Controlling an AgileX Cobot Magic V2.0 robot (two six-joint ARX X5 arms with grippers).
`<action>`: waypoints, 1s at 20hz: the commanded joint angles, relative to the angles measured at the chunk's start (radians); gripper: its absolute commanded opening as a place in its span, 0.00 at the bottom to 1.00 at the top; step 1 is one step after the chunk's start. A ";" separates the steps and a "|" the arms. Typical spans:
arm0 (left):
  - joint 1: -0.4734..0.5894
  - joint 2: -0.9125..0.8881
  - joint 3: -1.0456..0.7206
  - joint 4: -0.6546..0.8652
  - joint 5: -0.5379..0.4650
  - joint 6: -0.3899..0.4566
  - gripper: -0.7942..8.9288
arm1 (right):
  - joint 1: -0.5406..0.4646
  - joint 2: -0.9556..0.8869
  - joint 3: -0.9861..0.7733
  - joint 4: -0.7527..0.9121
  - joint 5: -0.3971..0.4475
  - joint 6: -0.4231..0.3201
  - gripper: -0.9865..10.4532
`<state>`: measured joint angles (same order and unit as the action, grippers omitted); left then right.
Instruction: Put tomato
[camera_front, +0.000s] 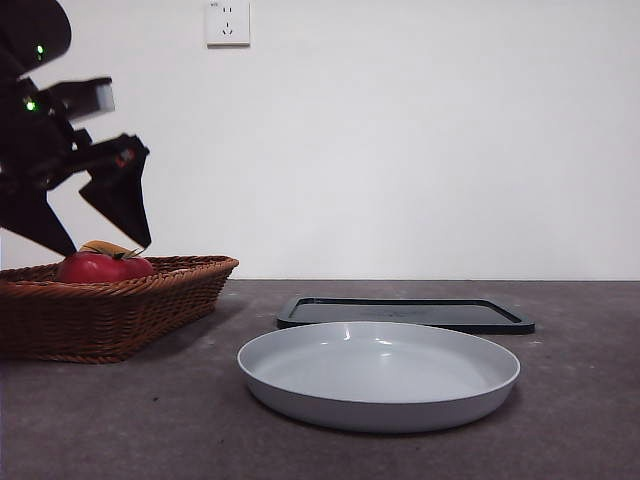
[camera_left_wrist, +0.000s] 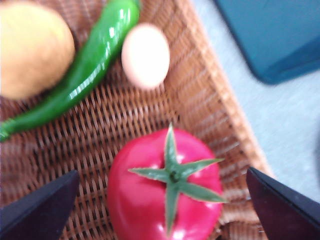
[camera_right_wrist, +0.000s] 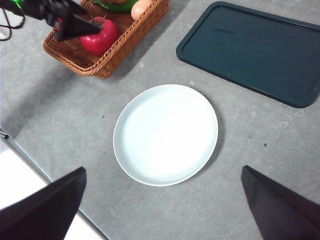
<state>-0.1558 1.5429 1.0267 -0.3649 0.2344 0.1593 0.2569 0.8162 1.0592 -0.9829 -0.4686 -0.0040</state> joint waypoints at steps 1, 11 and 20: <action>-0.004 0.044 0.019 0.016 -0.002 0.016 0.66 | 0.005 0.006 0.018 0.010 -0.002 -0.006 0.52; -0.004 0.117 0.019 0.025 -0.002 0.020 0.66 | 0.005 0.006 0.018 0.010 -0.002 -0.004 0.52; -0.003 0.118 0.022 0.013 -0.002 0.004 0.39 | 0.005 0.006 0.018 0.010 -0.002 -0.004 0.52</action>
<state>-0.1558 1.6447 1.0275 -0.3515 0.2340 0.1665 0.2569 0.8162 1.0592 -0.9829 -0.4686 -0.0040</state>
